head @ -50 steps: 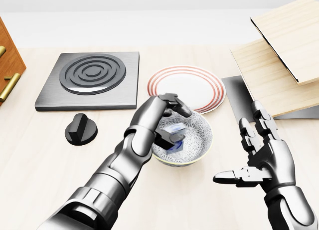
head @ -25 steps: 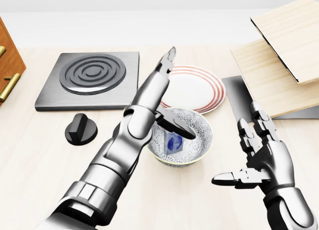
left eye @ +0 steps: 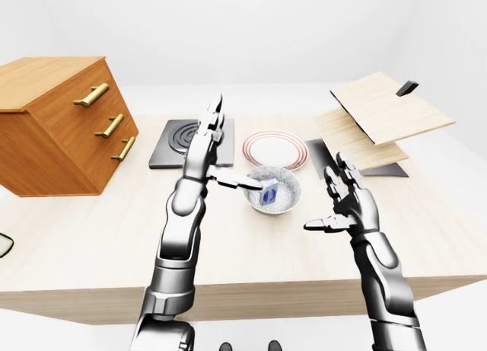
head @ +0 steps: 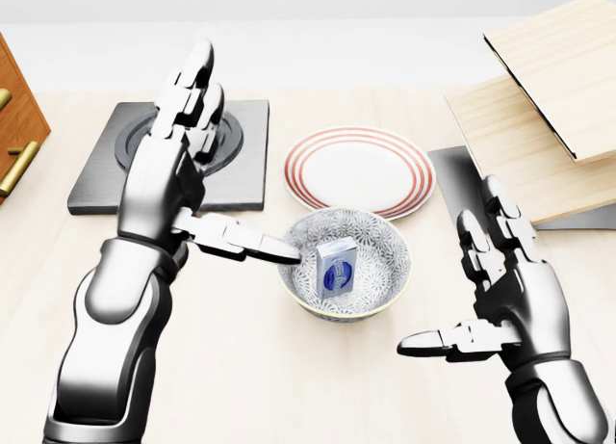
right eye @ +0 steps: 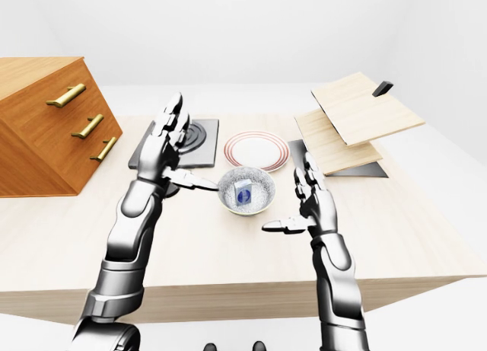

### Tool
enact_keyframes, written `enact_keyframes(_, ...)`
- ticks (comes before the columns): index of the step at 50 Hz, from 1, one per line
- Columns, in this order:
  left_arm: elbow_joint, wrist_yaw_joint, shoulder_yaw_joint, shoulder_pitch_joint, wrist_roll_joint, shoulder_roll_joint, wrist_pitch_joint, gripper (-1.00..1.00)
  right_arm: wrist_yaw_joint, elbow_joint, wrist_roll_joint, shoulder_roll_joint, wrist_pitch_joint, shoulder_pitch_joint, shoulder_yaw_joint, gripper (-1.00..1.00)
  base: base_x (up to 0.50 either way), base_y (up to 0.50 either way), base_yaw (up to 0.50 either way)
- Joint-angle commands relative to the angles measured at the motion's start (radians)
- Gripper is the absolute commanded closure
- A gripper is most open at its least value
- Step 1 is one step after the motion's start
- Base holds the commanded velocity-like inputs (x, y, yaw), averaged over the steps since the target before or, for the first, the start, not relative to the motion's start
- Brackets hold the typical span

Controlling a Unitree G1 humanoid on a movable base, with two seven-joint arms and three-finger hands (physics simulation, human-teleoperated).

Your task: Pick up the cream cheese and put it in the bowl.

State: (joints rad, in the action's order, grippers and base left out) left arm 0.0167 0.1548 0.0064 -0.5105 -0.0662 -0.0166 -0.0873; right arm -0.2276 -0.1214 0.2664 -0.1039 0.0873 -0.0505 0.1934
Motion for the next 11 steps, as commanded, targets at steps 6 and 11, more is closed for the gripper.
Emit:
enact_keyframes(6, -0.080, 0.018, -0.030, 0.357, 0.089, 0.017, 0.122, -1.00, 0.075, -0.101, -0.067, 0.031, 0.000, -0.027, -0.055, -1.00, 0.00, 0.00, 0.00)
enact_keyframes(11, -0.046, 0.003, -0.063, 0.393, 0.091, -0.011, 0.134, -1.00, 0.086, -0.112, -0.091, 0.049, 0.000, -0.014, -0.085, -1.00, 0.00, 0.00, 0.00)
